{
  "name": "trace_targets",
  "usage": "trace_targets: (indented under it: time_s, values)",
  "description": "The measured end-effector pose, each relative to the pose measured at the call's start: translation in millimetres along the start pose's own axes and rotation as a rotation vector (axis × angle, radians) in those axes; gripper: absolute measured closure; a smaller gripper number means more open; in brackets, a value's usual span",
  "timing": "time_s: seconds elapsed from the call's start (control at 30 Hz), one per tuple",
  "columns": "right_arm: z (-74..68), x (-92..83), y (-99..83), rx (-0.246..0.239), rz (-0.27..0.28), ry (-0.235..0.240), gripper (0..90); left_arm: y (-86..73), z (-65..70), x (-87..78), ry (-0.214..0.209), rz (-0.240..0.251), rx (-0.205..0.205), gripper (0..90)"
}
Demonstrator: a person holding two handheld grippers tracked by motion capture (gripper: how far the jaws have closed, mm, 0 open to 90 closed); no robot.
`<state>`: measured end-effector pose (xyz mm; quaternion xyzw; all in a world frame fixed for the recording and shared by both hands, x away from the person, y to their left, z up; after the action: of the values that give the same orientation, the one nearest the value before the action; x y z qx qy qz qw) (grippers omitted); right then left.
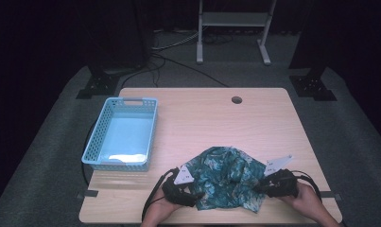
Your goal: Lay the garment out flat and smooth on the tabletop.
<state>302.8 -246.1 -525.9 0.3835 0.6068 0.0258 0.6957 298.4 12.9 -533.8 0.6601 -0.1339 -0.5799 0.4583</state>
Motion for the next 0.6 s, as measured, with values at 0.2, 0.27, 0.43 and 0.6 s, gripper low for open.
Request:
trace_targets:
  time_s: [0.2, 0.27, 0.43, 0.6]
  values:
    - [15.1, -10.1, -14.3, 0.029, 0.003, -0.032, 69.9, -0.1, -0.2, -0.1, -0.001, 0.000, 0.001, 27.9]
    - [18.4, -12.1, -17.1, 0.033, 0.003, -0.043, 69.0, -0.2, -0.2, -0.2, -0.003, 0.001, 0.000, 27.9]
    - [36.5, -24.7, -34.8, 0.087, 0.005, -0.091, 66.9, -0.1, -0.3, -0.2, -0.003, 0.001, 0.000, 27.9]
    - [35.4, -28.9, -41.2, 0.130, 0.038, -0.071, 52.5, 0.7, 0.5, -1.5, -0.025, -0.012, -0.015, 23.5]
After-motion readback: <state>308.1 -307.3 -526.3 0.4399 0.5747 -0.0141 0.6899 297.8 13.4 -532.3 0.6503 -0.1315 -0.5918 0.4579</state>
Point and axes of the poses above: each handheld gripper's, and its own axes: x roughly forward along the jaws, y roughly out of its top, z roughly to its right, the point moved 8 cm from there along x, roughly forward along the jaws, and after that the axes turned 4 degrees about -y, right-handed, at the moved point
